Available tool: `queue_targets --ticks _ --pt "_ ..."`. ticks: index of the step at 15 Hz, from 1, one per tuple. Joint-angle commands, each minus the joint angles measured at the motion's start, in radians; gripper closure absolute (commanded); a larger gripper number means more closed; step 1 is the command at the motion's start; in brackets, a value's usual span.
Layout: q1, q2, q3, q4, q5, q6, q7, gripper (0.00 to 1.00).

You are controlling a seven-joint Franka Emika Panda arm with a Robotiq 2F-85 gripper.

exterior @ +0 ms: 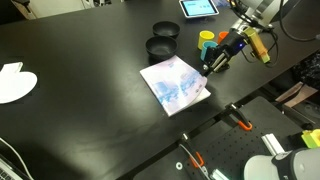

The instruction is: Open the book

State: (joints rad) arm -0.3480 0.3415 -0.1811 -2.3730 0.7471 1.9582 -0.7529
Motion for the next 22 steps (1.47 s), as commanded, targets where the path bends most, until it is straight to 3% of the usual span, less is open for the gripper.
queue_targets --ticks 1,9,10,15,21,22 --pt "0.004 0.018 -0.007 0.018 -0.010 -0.037 0.041 0.61" --pt "-0.006 0.069 0.010 0.021 -0.004 -0.061 0.032 0.03" --pt "-0.012 0.075 0.013 0.025 0.002 -0.083 0.021 0.00" --pt "-0.020 0.119 0.028 0.024 0.029 -0.135 -0.088 0.00" --pt "-0.011 0.149 0.062 -0.011 0.214 -0.015 -0.362 0.00" --pt "-0.005 0.148 0.061 -0.015 0.244 0.000 -0.399 0.23"
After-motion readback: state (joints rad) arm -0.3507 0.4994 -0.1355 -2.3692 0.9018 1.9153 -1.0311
